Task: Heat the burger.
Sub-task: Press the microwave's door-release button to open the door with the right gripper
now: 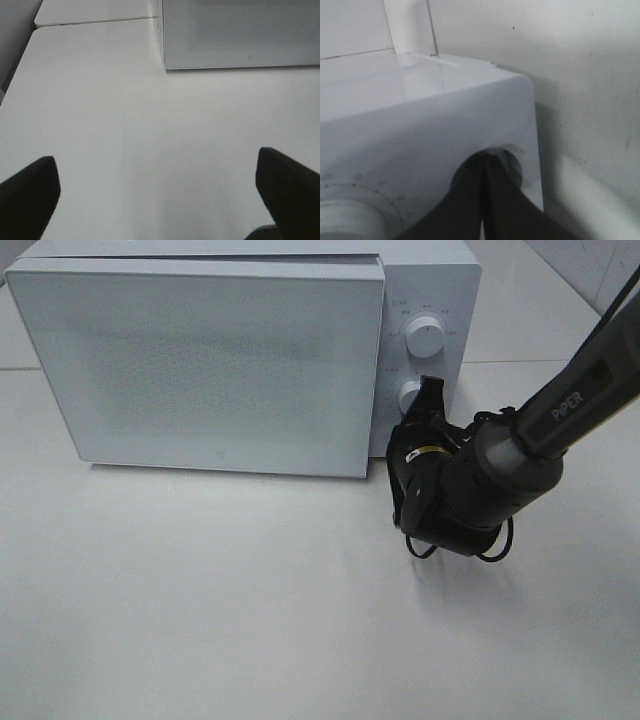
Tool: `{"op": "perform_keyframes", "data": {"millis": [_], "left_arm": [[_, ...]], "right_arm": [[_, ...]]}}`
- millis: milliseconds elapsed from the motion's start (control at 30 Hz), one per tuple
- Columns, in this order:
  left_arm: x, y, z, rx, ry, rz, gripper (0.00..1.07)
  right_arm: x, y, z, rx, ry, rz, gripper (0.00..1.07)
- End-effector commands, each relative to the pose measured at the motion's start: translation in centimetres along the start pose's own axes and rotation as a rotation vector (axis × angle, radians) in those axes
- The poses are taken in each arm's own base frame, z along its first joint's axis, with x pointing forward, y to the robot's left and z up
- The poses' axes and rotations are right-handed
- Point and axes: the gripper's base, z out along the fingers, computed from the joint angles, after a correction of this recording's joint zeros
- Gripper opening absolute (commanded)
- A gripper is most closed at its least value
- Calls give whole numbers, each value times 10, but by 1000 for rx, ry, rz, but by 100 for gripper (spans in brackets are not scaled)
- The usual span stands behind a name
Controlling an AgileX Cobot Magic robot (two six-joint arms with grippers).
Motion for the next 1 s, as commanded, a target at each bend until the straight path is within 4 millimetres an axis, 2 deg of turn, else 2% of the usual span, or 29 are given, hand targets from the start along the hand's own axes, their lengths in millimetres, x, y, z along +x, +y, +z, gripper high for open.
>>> {"op": "perform_keyframes", "data": {"millis": [33, 300, 567, 733, 1000], "left_arm": [[0, 0, 0, 1, -16, -2, 101], [0, 0, 0, 1, -16, -2, 101], [0, 0, 0, 1, -16, -2, 101], [0, 0, 0, 1, -16, -2, 101], [0, 0, 0, 1, -16, -2, 101]], "right_arm": [[8, 31, 17, -222, 38, -11, 0], [9, 31, 16, -197, 44, -28, 0], [8, 38, 8, -154, 42, -66, 0], [-1, 28, -5, -21, 55, -73, 0], [-5, 23, -19, 100, 88, -126, 0]]}}
